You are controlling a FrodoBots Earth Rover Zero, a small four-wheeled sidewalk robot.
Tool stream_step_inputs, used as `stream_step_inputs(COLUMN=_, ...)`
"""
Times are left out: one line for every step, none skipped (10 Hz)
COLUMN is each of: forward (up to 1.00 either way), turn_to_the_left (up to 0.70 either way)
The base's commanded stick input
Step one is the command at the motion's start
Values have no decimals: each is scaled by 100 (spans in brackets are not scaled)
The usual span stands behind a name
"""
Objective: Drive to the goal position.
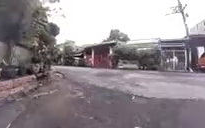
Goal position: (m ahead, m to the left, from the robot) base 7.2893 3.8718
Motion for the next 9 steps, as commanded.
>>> stream_step_inputs(forward=100, turn_to_the_left=0)
stream_step_inputs(forward=100, turn_to_the_left=0)
stream_step_inputs(forward=100, turn_to_the_left=0)
stream_step_inputs(forward=100, turn_to_the_left=0)
stream_step_inputs(forward=100, turn_to_the_left=0)
stream_step_inputs(forward=100, turn_to_the_left=25)
stream_step_inputs(forward=100, turn_to_the_left=40)
stream_step_inputs(forward=100, turn_to_the_left=40)
stream_step_inputs(forward=100, turn_to_the_left=40)
